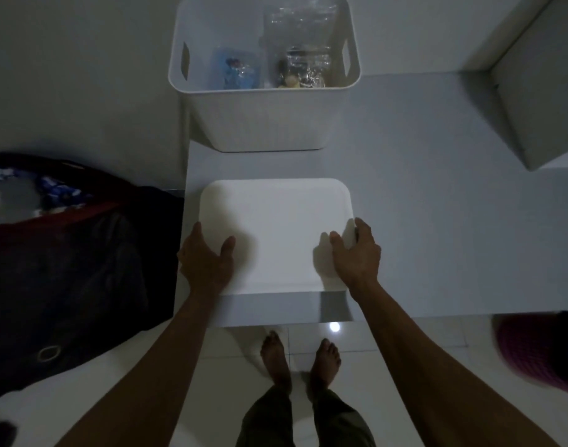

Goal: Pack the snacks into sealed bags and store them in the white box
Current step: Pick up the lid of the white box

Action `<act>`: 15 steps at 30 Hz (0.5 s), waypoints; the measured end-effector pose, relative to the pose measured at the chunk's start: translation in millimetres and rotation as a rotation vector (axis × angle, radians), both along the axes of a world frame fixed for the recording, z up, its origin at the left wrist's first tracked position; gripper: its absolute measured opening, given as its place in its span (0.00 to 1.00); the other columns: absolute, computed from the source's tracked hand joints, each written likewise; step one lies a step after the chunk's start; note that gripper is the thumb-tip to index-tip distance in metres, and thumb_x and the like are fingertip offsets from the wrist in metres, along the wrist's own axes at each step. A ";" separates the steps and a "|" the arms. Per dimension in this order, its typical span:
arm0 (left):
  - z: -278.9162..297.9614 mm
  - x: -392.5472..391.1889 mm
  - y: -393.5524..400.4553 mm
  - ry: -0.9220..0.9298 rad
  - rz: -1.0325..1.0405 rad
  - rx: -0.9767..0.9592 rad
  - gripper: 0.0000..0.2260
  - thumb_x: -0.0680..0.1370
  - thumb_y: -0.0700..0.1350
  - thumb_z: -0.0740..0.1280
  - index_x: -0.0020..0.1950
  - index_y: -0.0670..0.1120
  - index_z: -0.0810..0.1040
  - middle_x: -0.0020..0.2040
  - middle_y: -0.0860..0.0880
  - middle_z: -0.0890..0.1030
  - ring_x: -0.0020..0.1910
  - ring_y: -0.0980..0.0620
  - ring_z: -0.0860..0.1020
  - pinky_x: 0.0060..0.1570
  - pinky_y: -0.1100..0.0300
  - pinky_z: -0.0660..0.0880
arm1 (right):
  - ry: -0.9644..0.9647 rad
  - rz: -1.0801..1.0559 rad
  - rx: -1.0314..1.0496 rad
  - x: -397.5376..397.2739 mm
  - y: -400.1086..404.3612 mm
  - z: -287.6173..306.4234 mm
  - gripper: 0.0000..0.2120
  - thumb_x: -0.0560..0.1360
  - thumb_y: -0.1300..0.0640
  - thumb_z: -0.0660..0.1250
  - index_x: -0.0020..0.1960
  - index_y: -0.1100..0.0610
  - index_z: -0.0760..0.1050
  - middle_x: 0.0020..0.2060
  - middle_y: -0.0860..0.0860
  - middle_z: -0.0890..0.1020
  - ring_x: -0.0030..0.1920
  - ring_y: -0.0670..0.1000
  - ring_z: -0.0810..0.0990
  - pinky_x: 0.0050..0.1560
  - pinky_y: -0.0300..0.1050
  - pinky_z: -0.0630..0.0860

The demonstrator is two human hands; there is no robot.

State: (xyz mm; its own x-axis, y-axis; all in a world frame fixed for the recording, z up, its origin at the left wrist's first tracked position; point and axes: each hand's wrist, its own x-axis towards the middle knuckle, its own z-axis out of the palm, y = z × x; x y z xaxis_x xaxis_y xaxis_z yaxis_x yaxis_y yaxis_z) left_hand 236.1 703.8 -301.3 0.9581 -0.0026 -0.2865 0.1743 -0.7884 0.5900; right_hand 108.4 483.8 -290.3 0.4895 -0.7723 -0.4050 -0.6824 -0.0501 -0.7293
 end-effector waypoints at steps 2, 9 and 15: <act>1.7 0.6 2.8 0.017 0.026 -0.047 0.37 0.74 0.56 0.71 0.78 0.45 0.60 0.73 0.40 0.68 0.71 0.36 0.65 0.68 0.40 0.66 | -0.028 -0.036 0.048 -1.2 -1.4 1.6 0.33 0.76 0.47 0.69 0.76 0.53 0.61 0.72 0.55 0.70 0.72 0.58 0.68 0.72 0.57 0.66; 39.6 -14.4 4.4 -0.037 0.093 -0.156 0.39 0.68 0.53 0.78 0.74 0.43 0.66 0.68 0.40 0.68 0.64 0.38 0.72 0.62 0.42 0.73 | -0.076 -0.070 0.053 -19.7 2.3 34.1 0.32 0.74 0.50 0.72 0.74 0.55 0.65 0.68 0.55 0.73 0.68 0.55 0.72 0.69 0.54 0.70; 98.3 -26.4 15.7 -0.182 0.046 -0.203 0.35 0.62 0.60 0.79 0.62 0.44 0.75 0.57 0.42 0.77 0.55 0.43 0.76 0.54 0.44 0.77 | -0.137 -0.083 -0.045 -44.3 9.3 96.8 0.40 0.68 0.47 0.78 0.74 0.56 0.66 0.69 0.54 0.74 0.66 0.55 0.74 0.67 0.54 0.72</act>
